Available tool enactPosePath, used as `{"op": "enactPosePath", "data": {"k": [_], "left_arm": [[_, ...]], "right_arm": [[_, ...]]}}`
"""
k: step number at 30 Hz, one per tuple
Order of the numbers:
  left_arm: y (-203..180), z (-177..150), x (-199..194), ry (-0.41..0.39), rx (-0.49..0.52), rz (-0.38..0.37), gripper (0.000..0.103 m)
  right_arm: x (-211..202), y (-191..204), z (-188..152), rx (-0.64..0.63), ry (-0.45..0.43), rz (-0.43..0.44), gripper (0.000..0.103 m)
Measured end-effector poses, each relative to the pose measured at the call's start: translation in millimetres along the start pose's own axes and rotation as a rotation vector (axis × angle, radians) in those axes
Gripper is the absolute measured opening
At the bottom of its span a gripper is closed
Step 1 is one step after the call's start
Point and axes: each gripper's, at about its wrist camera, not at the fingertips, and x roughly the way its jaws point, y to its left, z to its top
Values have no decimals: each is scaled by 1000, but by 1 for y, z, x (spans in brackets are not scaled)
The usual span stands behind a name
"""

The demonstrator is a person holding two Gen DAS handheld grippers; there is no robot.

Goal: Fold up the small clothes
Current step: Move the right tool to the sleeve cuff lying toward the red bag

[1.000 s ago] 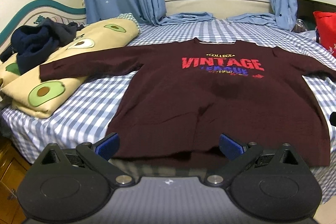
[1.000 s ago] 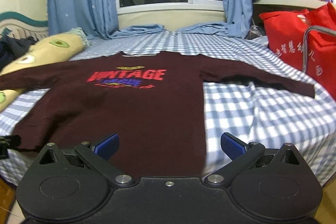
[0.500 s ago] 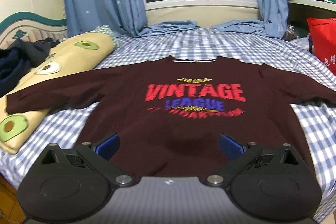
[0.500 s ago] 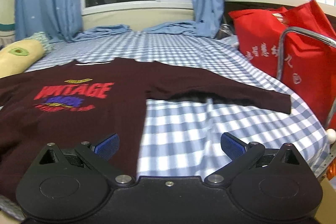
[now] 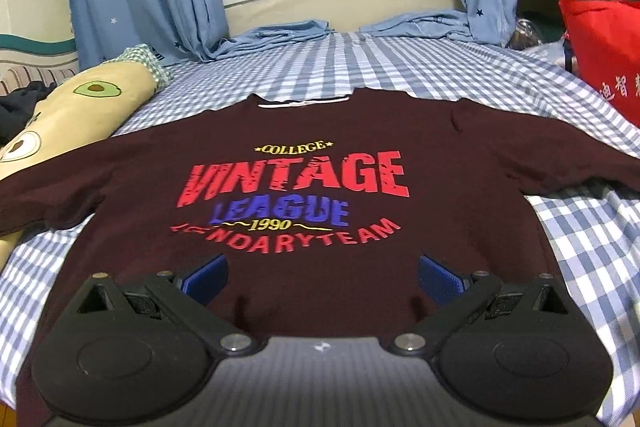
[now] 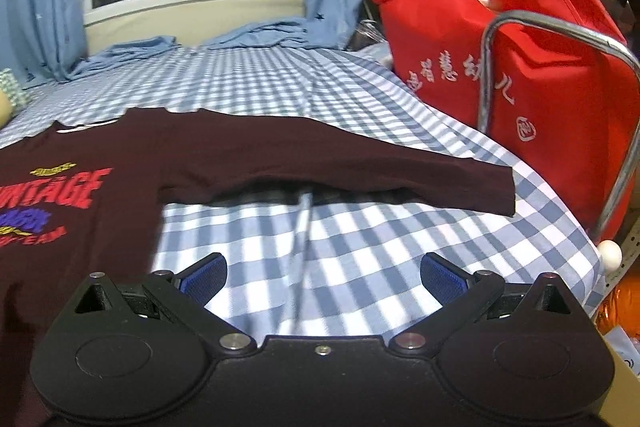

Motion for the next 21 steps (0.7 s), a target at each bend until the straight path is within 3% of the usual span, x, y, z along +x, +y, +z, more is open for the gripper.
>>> {"op": "enactPosePath", "data": {"k": [17, 21], "left_arm": [[-15, -20, 39, 39, 5, 5, 102], [-16, -23, 42, 57, 3, 5, 102]], "right_arm": [[57, -19, 4, 41, 4, -58, 103], [64, -28, 4, 92, -18, -28, 103]]}}
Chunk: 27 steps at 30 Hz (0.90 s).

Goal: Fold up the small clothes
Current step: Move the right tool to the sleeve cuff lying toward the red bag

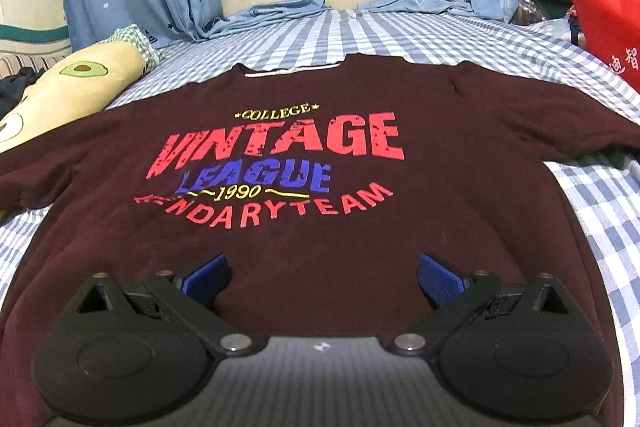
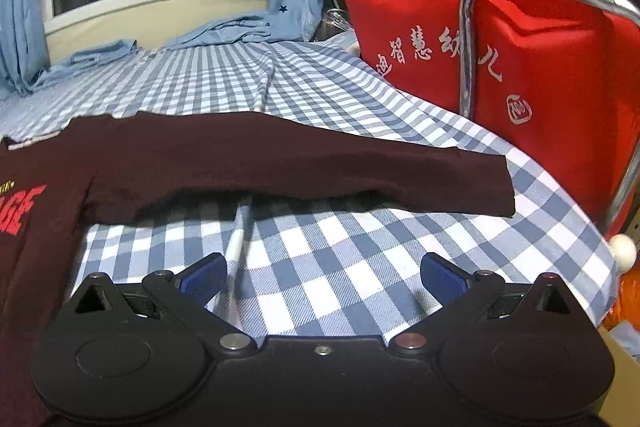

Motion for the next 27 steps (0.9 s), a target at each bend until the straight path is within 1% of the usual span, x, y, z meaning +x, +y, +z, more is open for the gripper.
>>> {"op": "enactPosePath", "data": {"k": [1, 3, 6, 9, 14, 18, 21, 23, 27], "left_arm": [[0, -1, 1, 6, -2, -1, 102], [0, -1, 3, 16, 2, -2, 102], [0, -2, 4, 25, 8, -2, 102], [0, -2, 5, 28, 5, -1, 102], [0, -4, 6, 30, -2, -3, 102], [2, -5, 7, 31, -8, -6, 102], [1, -5, 6, 27, -6, -4, 102], [1, -6, 6, 25, -4, -4, 102], [2, -9, 2, 20, 4, -8, 102]], "right_arm": [[1, -5, 0, 30, -23, 23, 103], [3, -14, 1, 84, -64, 40, 103], [13, -29, 6, 144, -83, 51, 103], [24, -44, 11, 214, -68, 72, 103], [48, -57, 13, 271, -13, 140, 103], [57, -59, 12, 289, -16, 163, 103], [63, -63, 15, 327, -18, 168, 103], [65, -69, 15, 383, -27, 180, 103], [64, -87, 8, 571, -77, 222, 103]]}}
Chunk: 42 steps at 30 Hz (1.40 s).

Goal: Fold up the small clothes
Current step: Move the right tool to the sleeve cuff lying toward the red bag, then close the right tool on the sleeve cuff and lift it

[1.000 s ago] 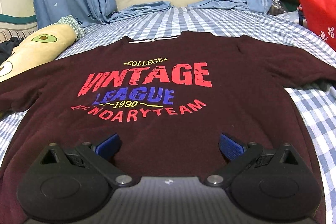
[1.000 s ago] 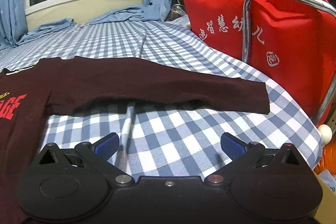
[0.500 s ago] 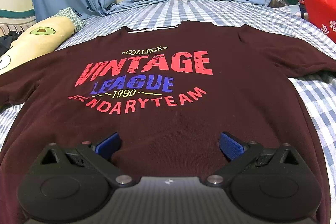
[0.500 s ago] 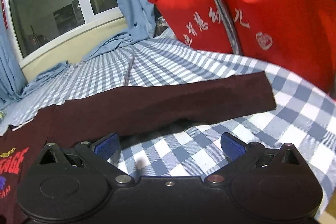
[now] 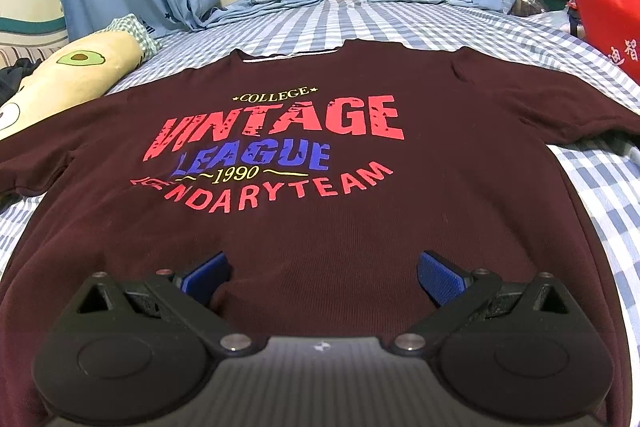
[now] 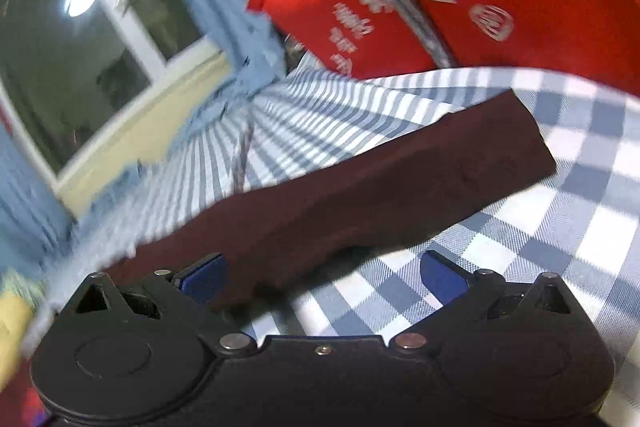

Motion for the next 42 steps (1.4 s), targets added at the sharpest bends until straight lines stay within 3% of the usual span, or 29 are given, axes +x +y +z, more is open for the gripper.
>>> {"op": "enactPosePath", "data": {"k": [3, 7, 10, 15, 21, 26, 33, 36, 37, 42], "left_arm": [[-1, -4, -5, -5, 11, 2, 102], [1, -7, -10, -6, 20, -4, 102], [2, -7, -13, -2, 22, -10, 102], [5, -4, -16, 15, 18, -21, 102], [18, 4, -30, 11, -38, -69, 102], [32, 12, -48, -38, -65, -75, 102], [57, 23, -64, -100, -108, -56, 102], [71, 26, -68, -118, -140, -46, 102], [77, 26, -69, -123, -150, -42, 102], [105, 22, -69, -135, -207, -15, 102]], "right_arm": [[-2, -7, 1, 83, -52, -2, 102], [0, -9, 3, 130, -116, -89, 96], [4, -15, 11, 189, -157, -164, 86], [9, -30, 22, 306, -217, -259, 60], [14, -39, 29, 333, -218, -335, 33], [9, -25, 29, 223, -222, -354, 23], [-19, 13, 43, 32, -292, -296, 18], [-30, 43, 50, -70, -323, -252, 15], [-32, 55, 52, -110, -332, -228, 7], [-37, 127, 51, -318, -359, -114, 7]]}}
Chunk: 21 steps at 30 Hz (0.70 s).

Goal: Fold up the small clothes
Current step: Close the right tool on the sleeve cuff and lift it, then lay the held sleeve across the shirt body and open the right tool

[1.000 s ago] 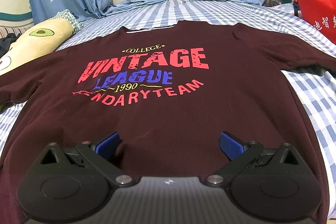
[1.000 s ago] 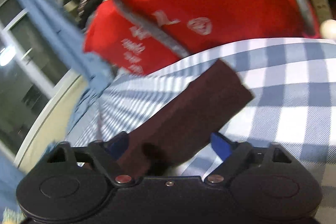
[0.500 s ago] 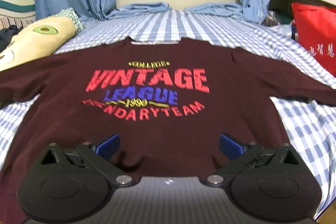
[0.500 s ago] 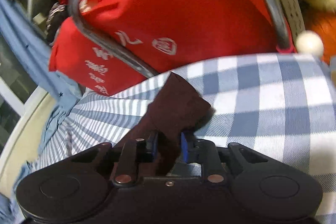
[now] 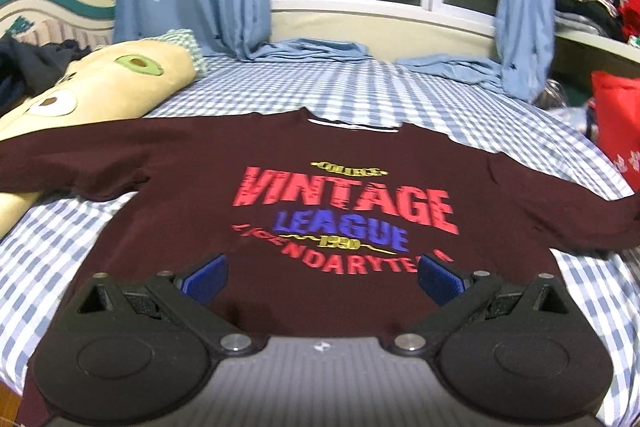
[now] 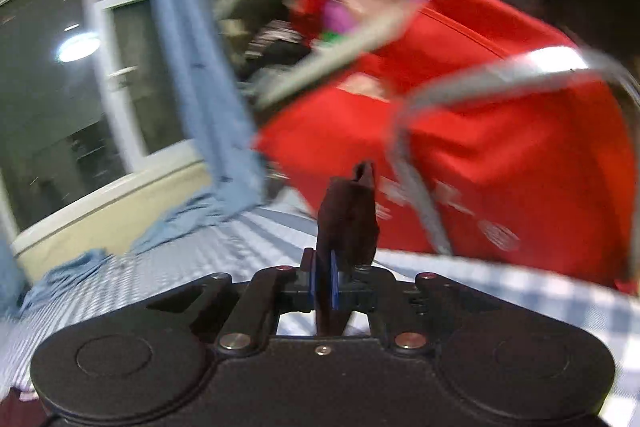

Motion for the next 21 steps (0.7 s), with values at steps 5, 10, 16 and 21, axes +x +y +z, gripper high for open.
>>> {"op": "enactPosePath", "data": {"k": [5, 10, 16, 21], "left_arm": [[30, -1, 0, 2, -51, 34, 102], [60, -4, -1, 1, -105, 70, 102], [89, -9, -4, 2, -159, 99, 102], [107, -14, -5, 12, -175, 129, 102]], "right_arm": [[-15, 77, 3, -136, -25, 177, 7], [-37, 154, -9, -199, 8, 366, 6], [-68, 240, -50, -231, 109, 548, 5], [-91, 294, -97, -289, 185, 624, 5]]}}
